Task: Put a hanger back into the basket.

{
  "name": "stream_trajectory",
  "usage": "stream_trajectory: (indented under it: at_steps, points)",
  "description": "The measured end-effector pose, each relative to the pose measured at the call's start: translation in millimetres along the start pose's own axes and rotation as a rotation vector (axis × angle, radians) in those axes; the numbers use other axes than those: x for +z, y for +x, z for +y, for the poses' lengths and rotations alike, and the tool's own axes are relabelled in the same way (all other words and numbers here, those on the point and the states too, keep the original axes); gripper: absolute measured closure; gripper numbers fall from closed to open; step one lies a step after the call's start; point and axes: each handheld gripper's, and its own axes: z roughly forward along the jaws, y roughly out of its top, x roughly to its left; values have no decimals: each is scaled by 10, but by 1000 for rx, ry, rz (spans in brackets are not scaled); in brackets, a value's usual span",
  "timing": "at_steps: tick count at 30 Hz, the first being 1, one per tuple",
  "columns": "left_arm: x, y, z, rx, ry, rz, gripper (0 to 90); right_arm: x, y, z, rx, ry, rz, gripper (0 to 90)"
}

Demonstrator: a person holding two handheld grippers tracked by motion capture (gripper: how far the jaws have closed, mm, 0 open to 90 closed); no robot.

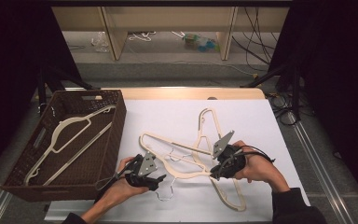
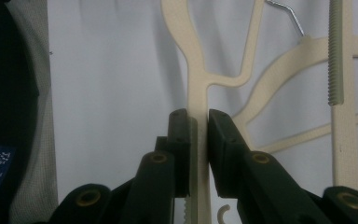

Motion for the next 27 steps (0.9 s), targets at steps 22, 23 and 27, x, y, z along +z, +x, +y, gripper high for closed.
stream_trajectory:
  at_steps: [22, 23, 27]
  points:
    - [-7, -121, 172, 325, -128, -165, 561, -7, -7, -24, -37, -18, 52, 796]
    - [-12, -123, 179, 336, -132, -170, 572, -4, -14, -26, -45, -26, 51, 797]
    - [-61, -111, 262, 385, -145, -181, 639, -29, -21, -43, -47, -31, 46, 797]
